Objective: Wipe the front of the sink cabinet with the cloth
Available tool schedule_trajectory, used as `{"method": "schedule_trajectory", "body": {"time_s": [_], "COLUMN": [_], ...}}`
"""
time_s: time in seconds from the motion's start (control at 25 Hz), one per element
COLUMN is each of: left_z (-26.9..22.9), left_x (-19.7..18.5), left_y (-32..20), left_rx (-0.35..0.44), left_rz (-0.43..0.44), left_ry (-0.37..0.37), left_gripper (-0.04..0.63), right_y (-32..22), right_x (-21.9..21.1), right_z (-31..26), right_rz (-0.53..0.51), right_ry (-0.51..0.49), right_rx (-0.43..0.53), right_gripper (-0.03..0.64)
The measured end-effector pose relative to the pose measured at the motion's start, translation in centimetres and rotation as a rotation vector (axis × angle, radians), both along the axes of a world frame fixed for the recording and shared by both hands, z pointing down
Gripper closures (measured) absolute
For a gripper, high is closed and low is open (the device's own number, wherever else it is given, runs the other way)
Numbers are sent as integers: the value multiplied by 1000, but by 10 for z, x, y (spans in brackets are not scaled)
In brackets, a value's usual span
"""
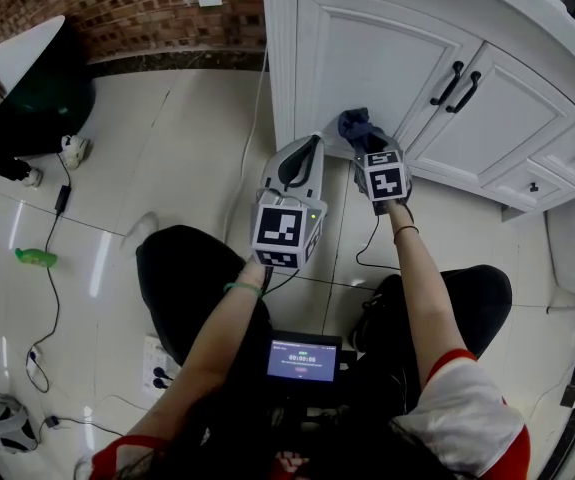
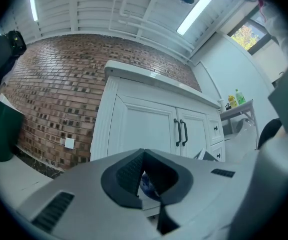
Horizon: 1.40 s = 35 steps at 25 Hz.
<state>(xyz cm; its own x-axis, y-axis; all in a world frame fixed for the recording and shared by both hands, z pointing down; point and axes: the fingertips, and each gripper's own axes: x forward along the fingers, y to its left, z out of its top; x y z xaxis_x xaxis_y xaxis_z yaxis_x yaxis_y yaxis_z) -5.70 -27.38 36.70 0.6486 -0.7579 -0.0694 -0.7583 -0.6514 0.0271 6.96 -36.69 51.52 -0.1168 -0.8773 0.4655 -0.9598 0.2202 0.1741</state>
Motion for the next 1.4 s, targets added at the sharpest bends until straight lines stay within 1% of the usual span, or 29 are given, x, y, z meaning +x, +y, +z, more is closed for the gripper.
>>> {"method": "schedule_trajectory", "body": {"time_s": [0.36,0.44,0.48,0.6,0.68,0.8,1.04,1.12,1.24,1.4], "left_z": [4,5,6,9,10,10,15,15,18,20], "left_x": [3,6,8,14,20,31,40,42,46,52], "left_y": [-3,-3,-3,-3,-1,4,11,12,14,16], "left_rx": [-8,-12,-15,-13,-14,-14,-11,-14,-26,-25], "left_rz": [12,15,17,21,32,53,72,73,74,83], "left_ry": [8,8,8,-5,-11,-17,-41,-45,-48,-55], "left_gripper": [563,563,563,563,563,563,563,563,563,563], "right_y": [6,7,8,5,3,5,25,34,46,58], "right_x": [3,6,7,10,14,20,37,44,60,86], "right_z": [73,74,68,29,-7,-67,-197,-236,-280,-325], "right_rz": [14,13,15,19,14,8,14,5,4,48], "right_ry": [37,43,38,16,27,47,24,30,65,94], "right_rx": [-151,-161,-151,-76,-18,61,244,300,355,423], "right_gripper": [531,531,531,531,531,531,531,531,531,531]}}
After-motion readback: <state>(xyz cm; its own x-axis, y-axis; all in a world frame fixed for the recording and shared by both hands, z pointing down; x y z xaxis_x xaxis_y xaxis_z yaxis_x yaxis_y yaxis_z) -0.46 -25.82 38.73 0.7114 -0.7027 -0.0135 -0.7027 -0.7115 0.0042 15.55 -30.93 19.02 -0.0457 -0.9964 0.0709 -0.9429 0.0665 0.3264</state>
